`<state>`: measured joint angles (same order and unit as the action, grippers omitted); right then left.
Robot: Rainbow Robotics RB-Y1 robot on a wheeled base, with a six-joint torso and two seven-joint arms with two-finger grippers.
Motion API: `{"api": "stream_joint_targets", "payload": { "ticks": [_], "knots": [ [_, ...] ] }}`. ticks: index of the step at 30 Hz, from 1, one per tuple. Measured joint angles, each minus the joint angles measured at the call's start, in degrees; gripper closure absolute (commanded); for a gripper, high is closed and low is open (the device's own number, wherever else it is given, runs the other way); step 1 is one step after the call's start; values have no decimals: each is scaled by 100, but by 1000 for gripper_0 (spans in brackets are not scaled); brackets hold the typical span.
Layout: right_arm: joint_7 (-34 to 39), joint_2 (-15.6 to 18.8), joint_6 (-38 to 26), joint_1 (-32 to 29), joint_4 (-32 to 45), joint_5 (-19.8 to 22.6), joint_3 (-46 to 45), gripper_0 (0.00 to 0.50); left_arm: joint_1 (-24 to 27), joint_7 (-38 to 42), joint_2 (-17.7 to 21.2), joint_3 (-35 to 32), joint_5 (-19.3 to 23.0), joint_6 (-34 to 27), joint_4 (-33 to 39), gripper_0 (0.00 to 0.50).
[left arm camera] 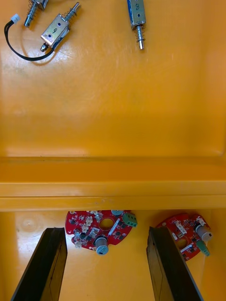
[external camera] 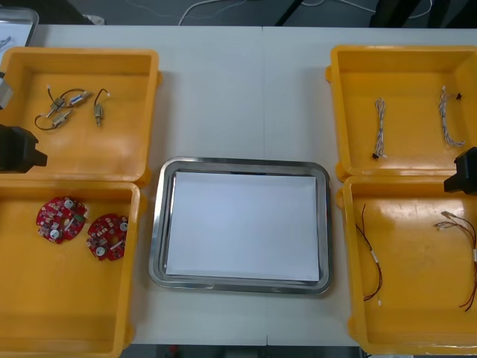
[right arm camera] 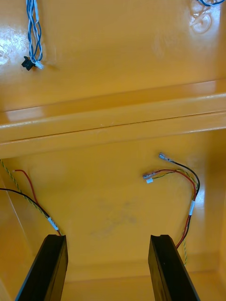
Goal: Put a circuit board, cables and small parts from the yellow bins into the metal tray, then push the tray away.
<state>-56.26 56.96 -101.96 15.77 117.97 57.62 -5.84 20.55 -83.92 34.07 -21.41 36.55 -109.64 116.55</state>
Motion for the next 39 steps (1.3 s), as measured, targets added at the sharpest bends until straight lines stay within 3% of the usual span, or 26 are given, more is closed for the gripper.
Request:
{"api": "stream_joint_targets", "payload": {
  "ticks": [39],
  "knots": [
    [0, 0, 0, 0, 0, 0, 0, 0, 0, 0, 0, 0, 0, 0, 0, 0]
  ]
}}
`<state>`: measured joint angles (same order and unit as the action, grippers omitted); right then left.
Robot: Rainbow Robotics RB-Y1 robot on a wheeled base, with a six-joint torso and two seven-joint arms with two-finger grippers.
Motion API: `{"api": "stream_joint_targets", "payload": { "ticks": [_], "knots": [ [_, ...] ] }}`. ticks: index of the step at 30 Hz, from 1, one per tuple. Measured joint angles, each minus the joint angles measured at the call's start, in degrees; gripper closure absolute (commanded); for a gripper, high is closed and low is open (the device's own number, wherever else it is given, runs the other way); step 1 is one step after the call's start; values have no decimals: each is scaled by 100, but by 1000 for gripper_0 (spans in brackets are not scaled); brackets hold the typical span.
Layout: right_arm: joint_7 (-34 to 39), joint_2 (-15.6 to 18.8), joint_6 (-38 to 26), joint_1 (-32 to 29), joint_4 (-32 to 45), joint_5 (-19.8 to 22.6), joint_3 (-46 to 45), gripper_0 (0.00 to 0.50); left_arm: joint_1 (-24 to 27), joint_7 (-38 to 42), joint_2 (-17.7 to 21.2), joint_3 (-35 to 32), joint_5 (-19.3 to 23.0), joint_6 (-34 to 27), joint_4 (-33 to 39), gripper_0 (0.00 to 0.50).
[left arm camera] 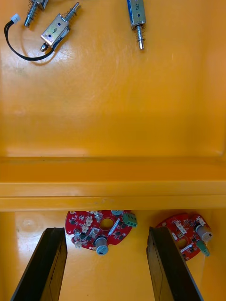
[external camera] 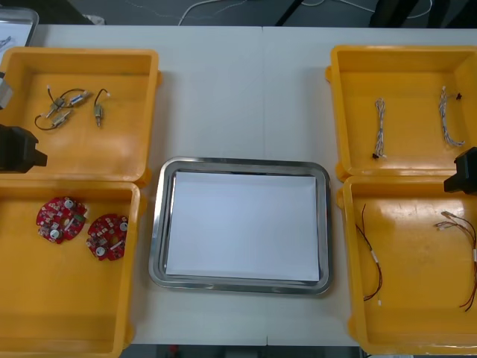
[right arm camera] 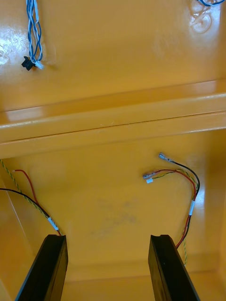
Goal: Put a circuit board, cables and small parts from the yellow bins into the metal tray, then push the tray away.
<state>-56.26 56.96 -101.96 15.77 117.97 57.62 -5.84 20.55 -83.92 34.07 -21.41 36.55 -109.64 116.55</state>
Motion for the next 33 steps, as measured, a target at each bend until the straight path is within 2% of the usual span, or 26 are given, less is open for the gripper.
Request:
{"api": "stream_joint_targets", "payload": {
  "ticks": [33],
  "knots": [
    [0, 0, 0, 0, 0, 0, 0, 0, 0, 0, 0, 0, 0, 0, 0, 0]
  ]
}}
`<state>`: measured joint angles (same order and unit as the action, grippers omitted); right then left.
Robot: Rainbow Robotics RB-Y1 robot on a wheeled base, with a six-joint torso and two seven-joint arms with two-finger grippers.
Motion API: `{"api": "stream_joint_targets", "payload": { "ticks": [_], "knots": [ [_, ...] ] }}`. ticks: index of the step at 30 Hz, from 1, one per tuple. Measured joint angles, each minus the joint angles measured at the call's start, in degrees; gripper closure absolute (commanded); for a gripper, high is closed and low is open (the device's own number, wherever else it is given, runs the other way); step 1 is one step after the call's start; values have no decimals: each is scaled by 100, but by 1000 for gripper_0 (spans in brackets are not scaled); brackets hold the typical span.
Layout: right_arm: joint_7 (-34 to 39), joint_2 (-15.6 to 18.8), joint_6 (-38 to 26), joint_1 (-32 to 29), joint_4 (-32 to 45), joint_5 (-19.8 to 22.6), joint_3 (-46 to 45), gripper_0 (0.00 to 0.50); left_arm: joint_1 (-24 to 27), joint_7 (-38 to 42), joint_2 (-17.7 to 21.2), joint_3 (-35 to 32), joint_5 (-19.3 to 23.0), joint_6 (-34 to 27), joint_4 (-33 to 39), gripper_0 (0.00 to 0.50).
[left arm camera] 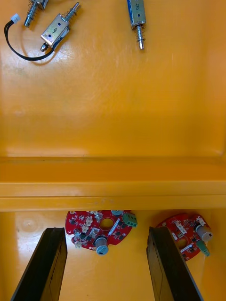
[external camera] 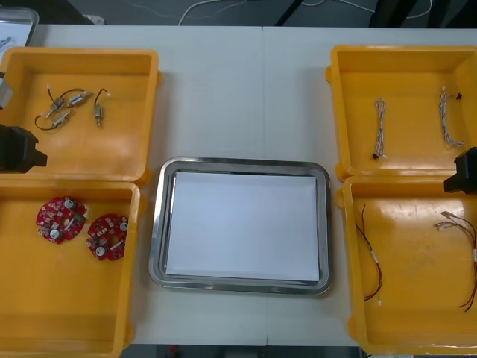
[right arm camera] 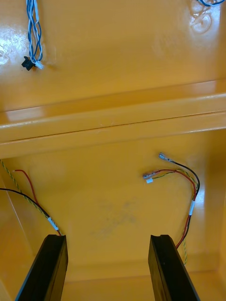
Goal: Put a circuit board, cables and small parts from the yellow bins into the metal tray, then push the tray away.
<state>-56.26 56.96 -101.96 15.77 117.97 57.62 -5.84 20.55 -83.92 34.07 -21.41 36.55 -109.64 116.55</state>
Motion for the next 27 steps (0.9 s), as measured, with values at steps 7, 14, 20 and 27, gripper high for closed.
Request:
{"api": "stream_joint_targets", "payload": {
  "ticks": [7, 14, 20, 27],
  "knots": [
    [0, 0, 0, 0, 0, 0, 0, 0, 0, 0, 0, 0, 0, 0, 0, 0],
    [0, 0, 0, 0, 0, 0, 0, 0, 0, 0, 0, 0, 0, 0, 0, 0],
    [0, 0, 0, 0, 0, 0, 0, 0, 0, 0, 0, 0, 0, 0, 0, 0],
    [0, -32, -22, -79, -1, 2, 0, 0, -112, 0, -1, 0, 8, -1, -2, 0]
  ]
}}
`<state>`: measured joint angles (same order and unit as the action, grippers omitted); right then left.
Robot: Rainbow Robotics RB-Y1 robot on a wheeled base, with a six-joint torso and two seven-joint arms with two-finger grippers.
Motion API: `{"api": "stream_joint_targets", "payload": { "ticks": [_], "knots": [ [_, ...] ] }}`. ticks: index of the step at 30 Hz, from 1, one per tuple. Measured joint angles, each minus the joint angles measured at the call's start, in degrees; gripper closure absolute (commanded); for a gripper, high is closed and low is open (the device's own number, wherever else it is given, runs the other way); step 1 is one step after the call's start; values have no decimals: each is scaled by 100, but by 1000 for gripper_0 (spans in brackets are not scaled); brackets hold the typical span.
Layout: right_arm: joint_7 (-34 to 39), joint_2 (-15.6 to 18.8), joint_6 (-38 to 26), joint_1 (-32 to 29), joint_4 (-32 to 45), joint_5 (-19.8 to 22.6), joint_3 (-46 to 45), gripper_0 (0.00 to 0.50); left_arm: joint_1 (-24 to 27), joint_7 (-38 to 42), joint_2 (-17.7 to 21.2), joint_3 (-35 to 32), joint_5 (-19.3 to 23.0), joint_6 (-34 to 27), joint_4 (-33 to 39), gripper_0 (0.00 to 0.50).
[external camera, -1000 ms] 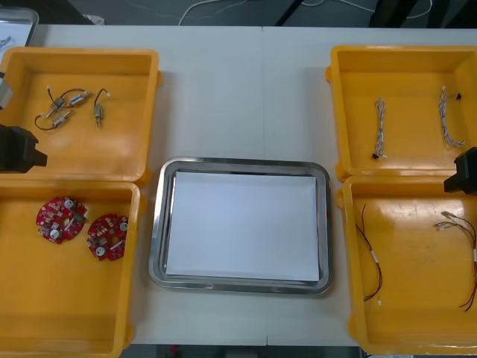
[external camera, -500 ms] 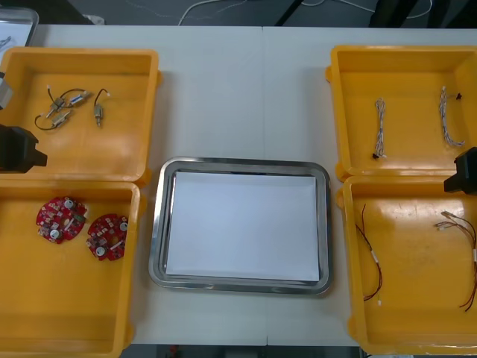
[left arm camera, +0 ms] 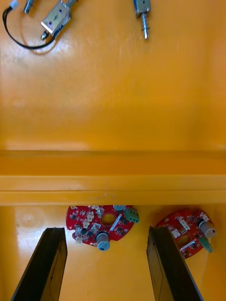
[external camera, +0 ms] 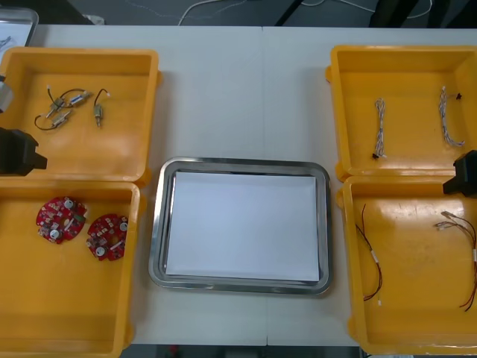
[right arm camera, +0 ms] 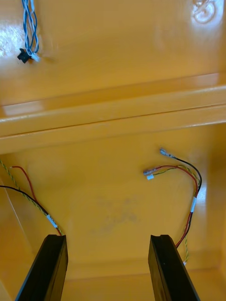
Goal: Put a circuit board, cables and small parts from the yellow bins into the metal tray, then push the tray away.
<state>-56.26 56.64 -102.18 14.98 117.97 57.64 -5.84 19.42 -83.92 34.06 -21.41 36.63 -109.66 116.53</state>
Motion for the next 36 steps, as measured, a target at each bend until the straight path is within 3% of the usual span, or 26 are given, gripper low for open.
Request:
{"api": "stream_joint_targets", "payload": {
  "ticks": [11, 20, 28, 36],
  "knots": [
    [-31, -3, -307, -285, 0, 0, -335, 0, -73, 0, 3, -4, 224, 0, 10, 0],
    [-893, -13, -297, -812, 0, -249, -767, 0, -421, 0, 82, -117, 405, 0, 702, 0],
    [-1046, -23, 198, -1290, 0, -301, -788, 0, -482, 0, 125, -117, 994, 0, 945, 0],
    [-1046, -235, 543, -1825, -4, -301, -1037, 0, -559, 0, 128, -109, 1043, 0, 1070, 0]
  ]
}}
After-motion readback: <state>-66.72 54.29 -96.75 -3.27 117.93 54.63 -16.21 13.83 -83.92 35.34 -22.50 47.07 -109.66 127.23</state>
